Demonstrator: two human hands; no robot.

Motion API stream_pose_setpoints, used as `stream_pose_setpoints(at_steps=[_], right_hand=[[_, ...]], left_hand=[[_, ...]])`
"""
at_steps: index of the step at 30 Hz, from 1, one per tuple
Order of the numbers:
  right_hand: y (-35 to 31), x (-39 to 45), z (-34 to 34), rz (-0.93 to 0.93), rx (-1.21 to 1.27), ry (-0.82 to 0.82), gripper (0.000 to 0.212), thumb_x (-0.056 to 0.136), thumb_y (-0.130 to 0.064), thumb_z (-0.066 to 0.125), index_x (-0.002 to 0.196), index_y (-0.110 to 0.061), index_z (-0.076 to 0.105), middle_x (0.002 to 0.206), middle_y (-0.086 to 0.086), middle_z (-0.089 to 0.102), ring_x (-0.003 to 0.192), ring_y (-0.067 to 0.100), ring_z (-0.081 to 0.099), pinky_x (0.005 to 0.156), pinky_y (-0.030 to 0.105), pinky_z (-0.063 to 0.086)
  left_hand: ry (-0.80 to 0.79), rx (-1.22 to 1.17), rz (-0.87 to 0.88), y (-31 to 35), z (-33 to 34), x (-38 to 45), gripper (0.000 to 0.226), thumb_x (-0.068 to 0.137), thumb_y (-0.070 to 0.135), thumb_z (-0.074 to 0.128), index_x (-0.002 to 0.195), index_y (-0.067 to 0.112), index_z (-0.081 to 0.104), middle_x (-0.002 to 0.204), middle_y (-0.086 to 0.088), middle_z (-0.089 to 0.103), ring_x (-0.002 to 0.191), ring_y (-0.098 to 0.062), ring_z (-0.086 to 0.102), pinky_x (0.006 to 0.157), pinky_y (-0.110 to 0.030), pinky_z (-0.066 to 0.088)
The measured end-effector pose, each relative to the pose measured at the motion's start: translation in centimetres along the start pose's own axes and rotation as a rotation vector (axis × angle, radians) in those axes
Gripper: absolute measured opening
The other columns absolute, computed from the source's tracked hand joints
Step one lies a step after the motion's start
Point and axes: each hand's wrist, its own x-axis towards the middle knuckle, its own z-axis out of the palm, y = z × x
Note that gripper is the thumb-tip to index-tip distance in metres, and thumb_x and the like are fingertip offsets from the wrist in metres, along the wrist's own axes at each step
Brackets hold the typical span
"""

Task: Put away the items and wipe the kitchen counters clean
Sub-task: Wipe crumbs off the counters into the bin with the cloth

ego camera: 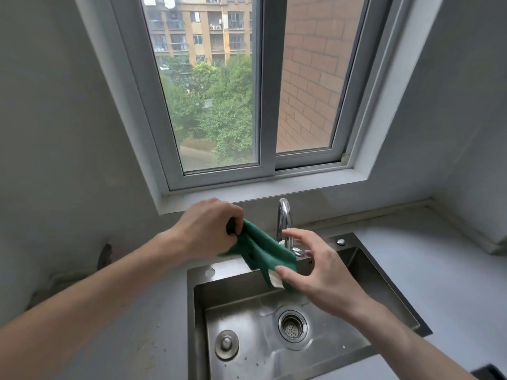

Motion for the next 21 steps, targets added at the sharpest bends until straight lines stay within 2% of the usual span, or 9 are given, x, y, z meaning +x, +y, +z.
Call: stream_pose_setpoints(at_steps=[3, 6, 9, 12, 15, 18, 21], right_hand=[[-0.1, -1.7, -0.4, 0.04, 0.019, -0.042, 0.062, 0.078, -0.041, 0.082, 0.135, -0.041, 0.055, 0.124, -0.023, 0.063, 0.115, 0.001, 0.061, 0.096, 0.02, 0.049], [0.7, -4.2, -1.5, 0.097, 0.011, -0.068, 0.044, 0.082, -0.033, 0.078, 0.123, -0.043, 0.063, 0.104, -0.019, 0.072, 0.099, 0.004, 0.068, 0.085, 0.029, 0.056], [2.3, -7.2, -3.2, 0.174, 0.02, -0.07, 0.028, 0.089, -0.026, 0.072, 0.112, -0.042, 0.069, 0.09, -0.017, 0.075, 0.085, 0.005, 0.071, 0.075, 0.029, 0.057], [4.8, -10.8, -5.6, 0.251, -0.029, -0.036, 0.016, 0.093, -0.026, 0.068, 0.1, -0.039, 0.073, 0.084, -0.019, 0.074, 0.08, 0.006, 0.07, 0.071, 0.028, 0.056], [8.4, -15.0, -7.8, 0.344, -0.102, -0.007, 0.013, 0.091, -0.025, 0.065, 0.09, -0.036, 0.071, 0.081, -0.018, 0.072, 0.079, 0.005, 0.068, 0.071, 0.032, 0.056], [13.2, -20.5, -10.9, 0.473, -0.182, 0.027, 0.013, 0.088, -0.025, 0.064, 0.09, -0.037, 0.069, 0.081, -0.019, 0.07, 0.079, 0.003, 0.066, 0.071, 0.032, 0.055], [17.6, -25.5, -13.6, 0.585, -0.238, 0.05, 0.014, 0.087, -0.025, 0.064, 0.082, -0.038, 0.064, 0.075, -0.021, 0.067, 0.071, 0.002, 0.063, 0.065, 0.03, 0.053]], left_hand=[[-0.045, -0.061, 0.095, 4.5, 0.6, -0.8, 0.016, 0.071, 0.028, 0.063, 0.085, 0.032, 0.057, 0.068, 0.016, 0.056, 0.072, -0.013, 0.054, 0.063, -0.03, 0.048], [-0.092, -0.1, 0.205, 8.6, 2.0, -0.9, 0.027, 0.075, 0.028, 0.065, 0.094, 0.032, 0.047, 0.067, 0.011, 0.05, 0.071, -0.019, 0.047, 0.06, -0.033, 0.041], [-0.103, -0.173, 0.319, 12.2, 4.2, -0.6, 0.03, 0.08, 0.027, 0.065, 0.101, 0.031, 0.044, 0.079, 0.011, 0.055, 0.071, -0.021, 0.046, 0.061, -0.035, 0.041], [-0.122, -0.244, 0.371, 16.2, 6.9, -0.2, 0.031, 0.084, 0.033, 0.068, 0.103, 0.031, 0.043, 0.086, 0.013, 0.062, 0.074, -0.018, 0.05, 0.064, -0.035, 0.045], [-0.141, -0.331, 0.341, 19.6, 9.9, -0.3, 0.045, 0.082, 0.043, 0.073, 0.114, 0.031, 0.044, 0.103, 0.017, 0.067, 0.087, -0.012, 0.06, 0.073, -0.033, 0.051], [-0.155, -0.36, 0.242, 23.9, 14.0, -1.2, 0.059, 0.078, 0.046, 0.077, 0.125, 0.033, 0.045, 0.119, 0.021, 0.06, 0.105, -0.007, 0.057, 0.088, -0.026, 0.048], [-0.234, -0.398, 0.096, 27.1, 18.5, -3.1, 0.056, 0.081, 0.047, 0.076, 0.128, 0.036, 0.047, 0.127, 0.022, 0.054, 0.112, -0.004, 0.055, 0.093, -0.025, 0.047]])
